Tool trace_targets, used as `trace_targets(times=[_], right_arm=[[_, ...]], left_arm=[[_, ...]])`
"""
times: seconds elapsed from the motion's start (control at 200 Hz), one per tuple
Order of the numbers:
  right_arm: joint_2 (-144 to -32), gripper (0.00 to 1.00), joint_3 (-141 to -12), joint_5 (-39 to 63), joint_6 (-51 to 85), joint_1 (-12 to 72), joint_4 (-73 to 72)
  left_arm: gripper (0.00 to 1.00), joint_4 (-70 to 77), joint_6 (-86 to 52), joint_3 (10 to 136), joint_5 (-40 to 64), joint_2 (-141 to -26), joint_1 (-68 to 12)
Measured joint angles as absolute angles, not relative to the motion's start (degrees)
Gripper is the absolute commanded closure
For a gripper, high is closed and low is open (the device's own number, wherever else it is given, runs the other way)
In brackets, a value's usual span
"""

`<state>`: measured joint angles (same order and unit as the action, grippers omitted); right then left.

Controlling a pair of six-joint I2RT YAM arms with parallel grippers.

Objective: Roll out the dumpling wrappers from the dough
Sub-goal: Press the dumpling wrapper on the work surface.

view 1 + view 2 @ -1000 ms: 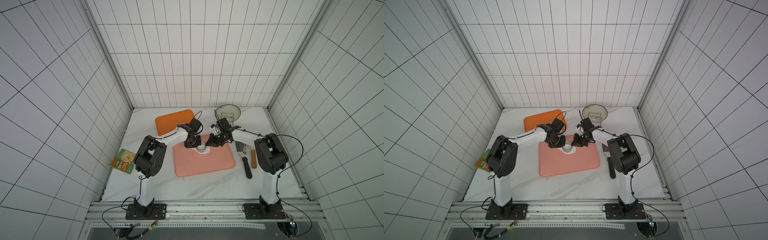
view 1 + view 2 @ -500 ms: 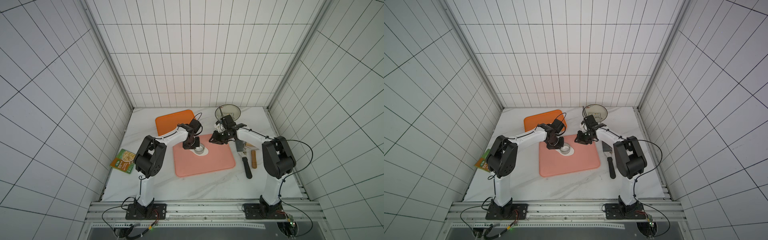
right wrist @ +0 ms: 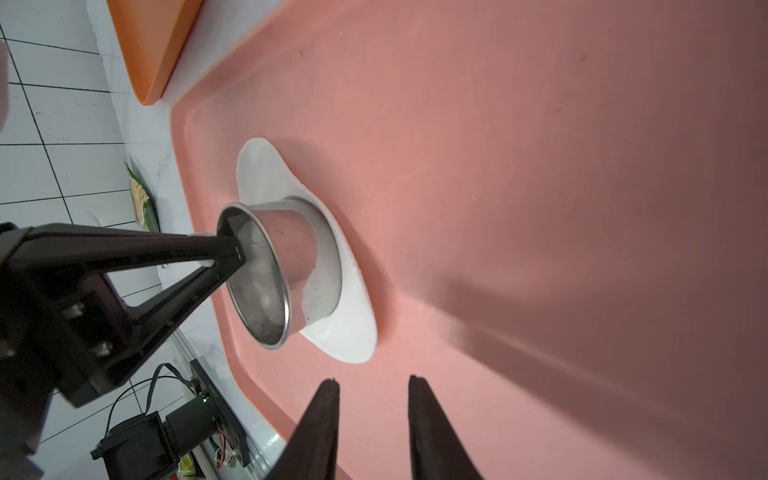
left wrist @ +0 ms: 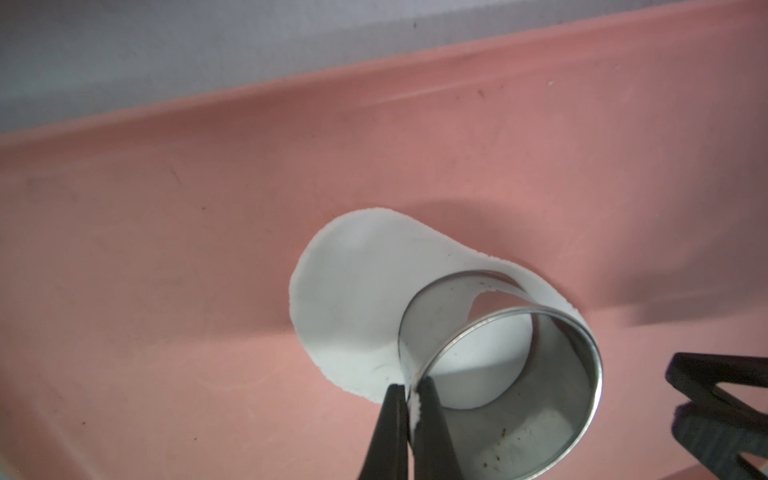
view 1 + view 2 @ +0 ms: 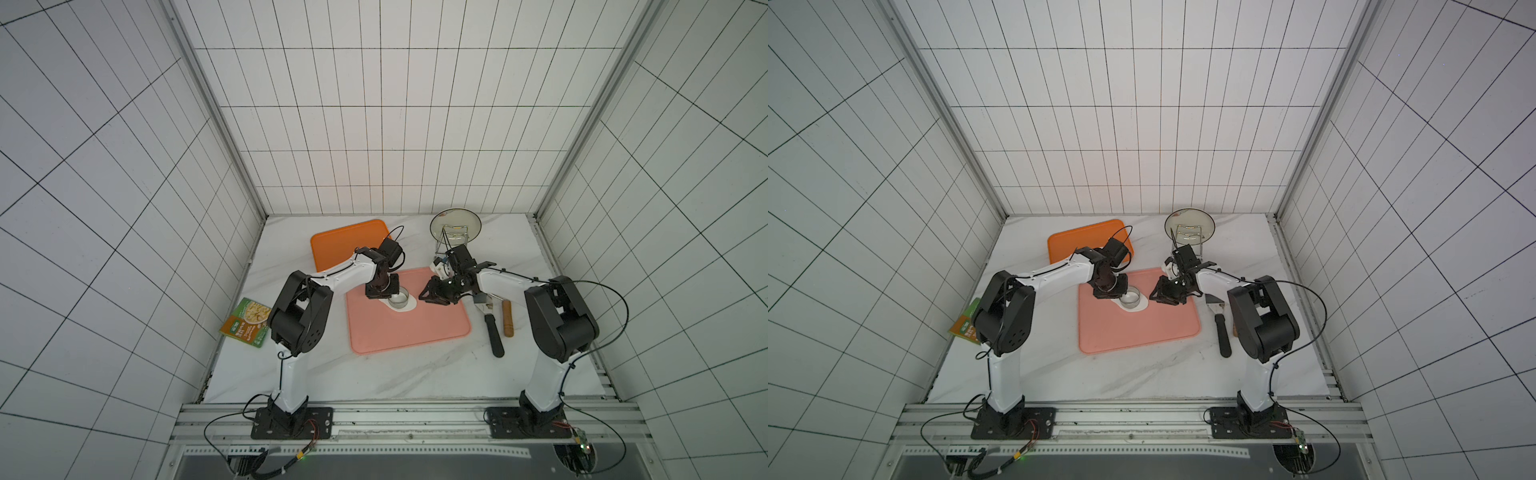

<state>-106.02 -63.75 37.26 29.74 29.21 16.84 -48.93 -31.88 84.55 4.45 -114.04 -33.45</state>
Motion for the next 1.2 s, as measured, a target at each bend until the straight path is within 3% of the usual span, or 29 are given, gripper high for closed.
trace_targets(times=[0.65, 0.89, 1.2], right_arm=[[-106.08, 0.7, -61.73, 40.38, 33.3, 29.76, 10.48], [-108.99, 0.7, -67.31, 40.58, 33.26, 31.27, 11.92], [-112.97, 0.79, -72.16, 39.55, 32.6, 32.23, 14.87]], left_arm=[[1.0, -48.47, -31.99, 84.18, 3.97, -114.04, -33.87], [1.0, -48.42, -32.08, 84.14, 3.84, -114.04, -33.98], [1.0, -48.38, -32.1, 84.14, 3.84, -114.04, -33.98]])
